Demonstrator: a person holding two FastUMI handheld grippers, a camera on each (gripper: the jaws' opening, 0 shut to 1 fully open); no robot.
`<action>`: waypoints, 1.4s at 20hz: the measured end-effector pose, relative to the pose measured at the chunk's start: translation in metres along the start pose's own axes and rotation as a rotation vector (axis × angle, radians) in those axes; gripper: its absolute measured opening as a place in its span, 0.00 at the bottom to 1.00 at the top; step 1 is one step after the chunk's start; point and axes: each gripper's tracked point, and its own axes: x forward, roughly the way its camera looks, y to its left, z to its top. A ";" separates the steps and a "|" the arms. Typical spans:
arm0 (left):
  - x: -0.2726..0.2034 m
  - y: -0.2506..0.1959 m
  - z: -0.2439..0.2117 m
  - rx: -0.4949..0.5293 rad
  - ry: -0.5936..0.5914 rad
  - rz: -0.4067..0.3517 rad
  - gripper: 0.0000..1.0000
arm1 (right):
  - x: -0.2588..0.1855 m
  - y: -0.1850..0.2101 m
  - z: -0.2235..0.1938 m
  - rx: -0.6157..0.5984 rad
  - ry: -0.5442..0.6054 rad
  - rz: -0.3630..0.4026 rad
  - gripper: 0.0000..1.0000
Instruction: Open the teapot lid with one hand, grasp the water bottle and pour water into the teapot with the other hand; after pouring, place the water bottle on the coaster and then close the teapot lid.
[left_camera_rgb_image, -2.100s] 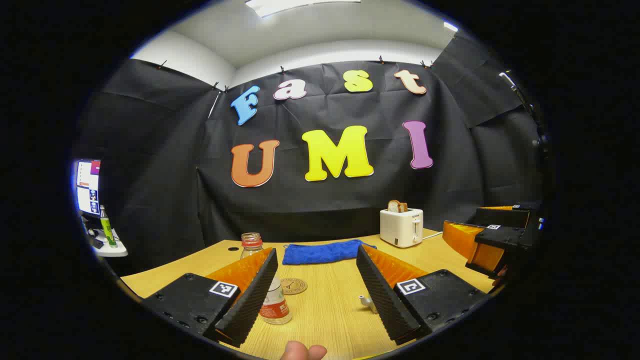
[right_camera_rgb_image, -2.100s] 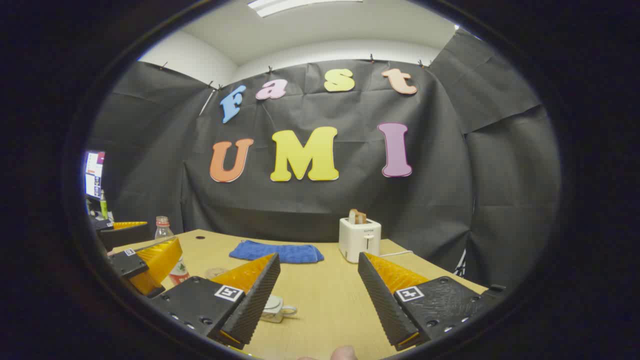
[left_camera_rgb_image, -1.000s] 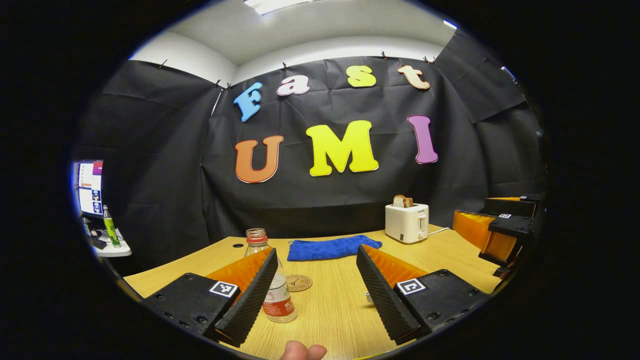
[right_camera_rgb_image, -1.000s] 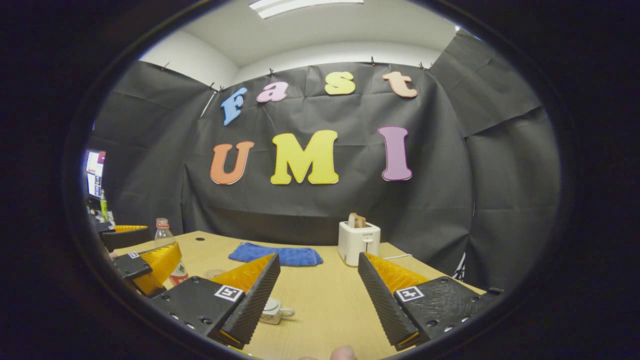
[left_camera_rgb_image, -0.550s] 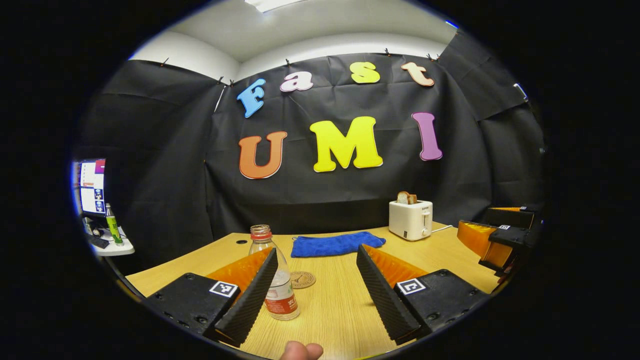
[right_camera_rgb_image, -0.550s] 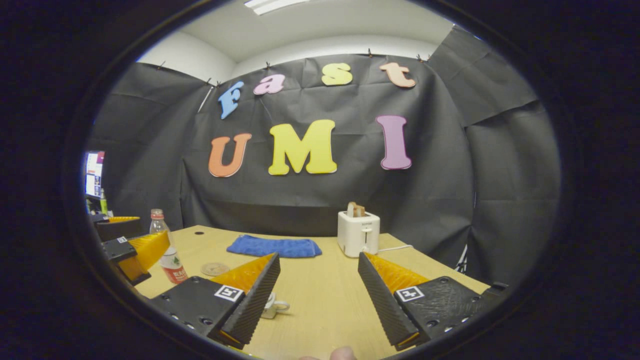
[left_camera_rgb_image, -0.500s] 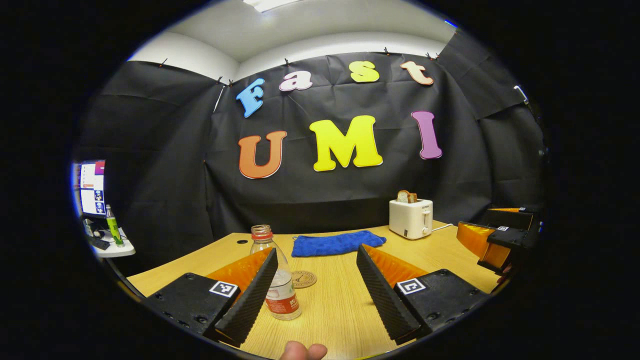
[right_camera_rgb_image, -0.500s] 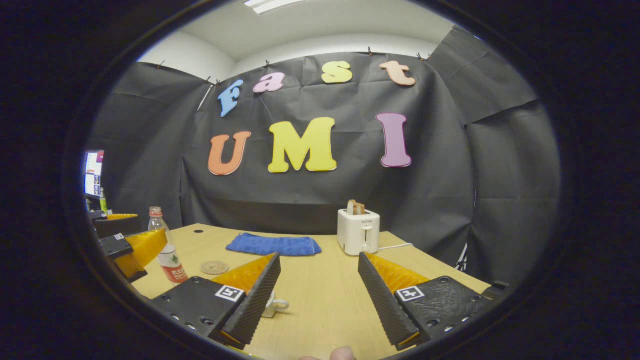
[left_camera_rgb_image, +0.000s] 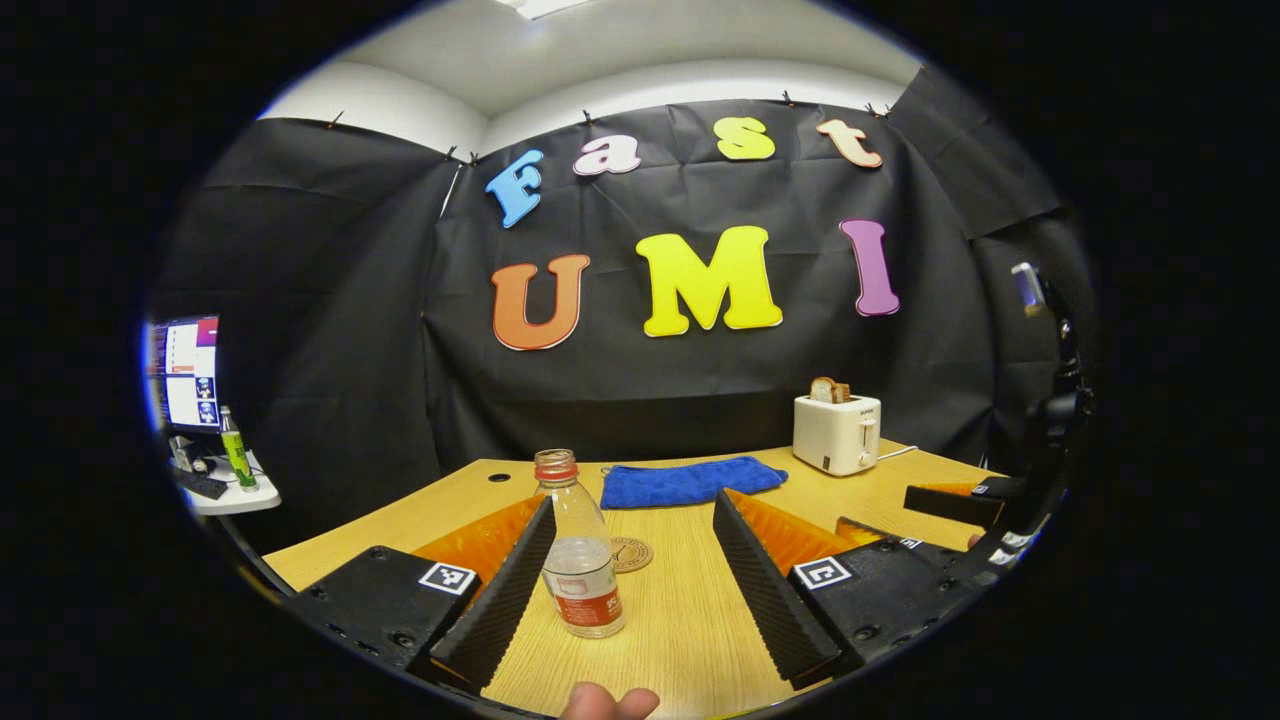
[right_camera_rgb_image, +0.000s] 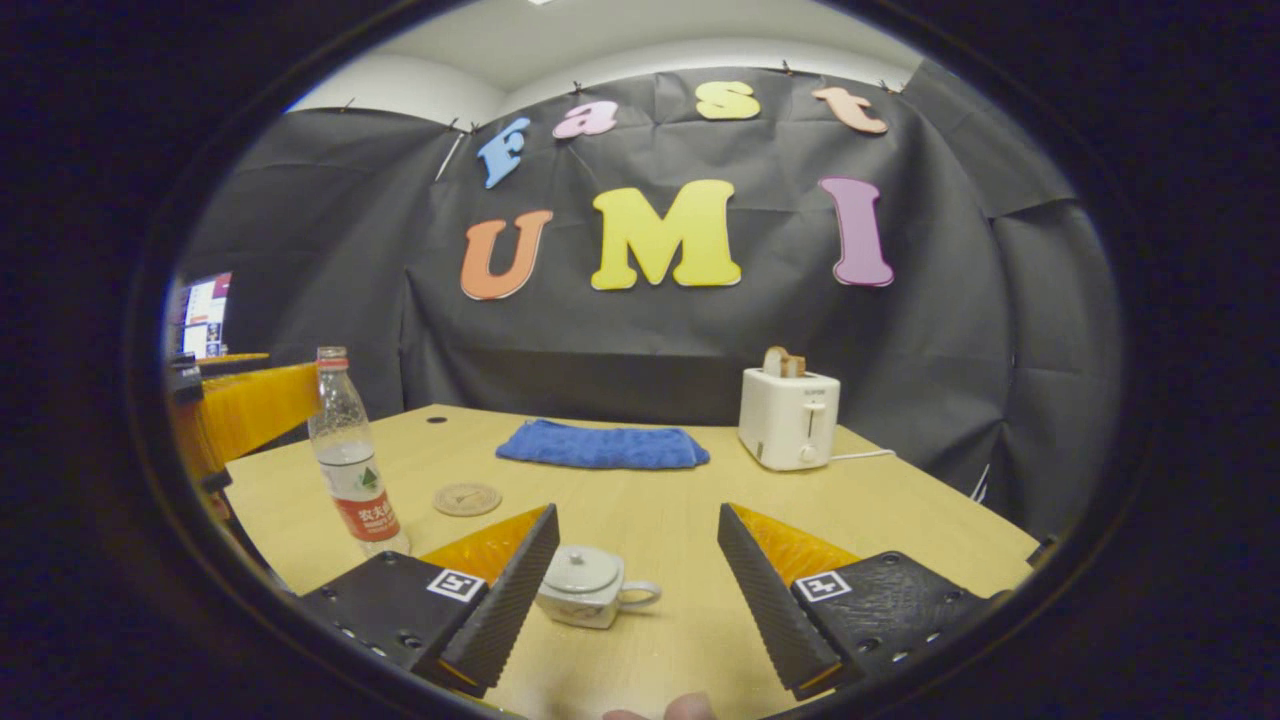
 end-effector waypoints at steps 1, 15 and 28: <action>0.001 0.002 0.000 -0.002 0.003 0.003 0.99 | 0.004 0.005 -0.003 -0.007 0.010 0.011 0.96; 0.005 0.035 0.001 -0.019 0.010 0.054 0.99 | 0.052 0.033 -0.030 -0.062 0.090 0.019 0.53; 0.010 0.042 -0.003 -0.012 0.026 0.057 0.99 | 0.053 0.036 -0.018 -0.076 0.061 0.081 0.00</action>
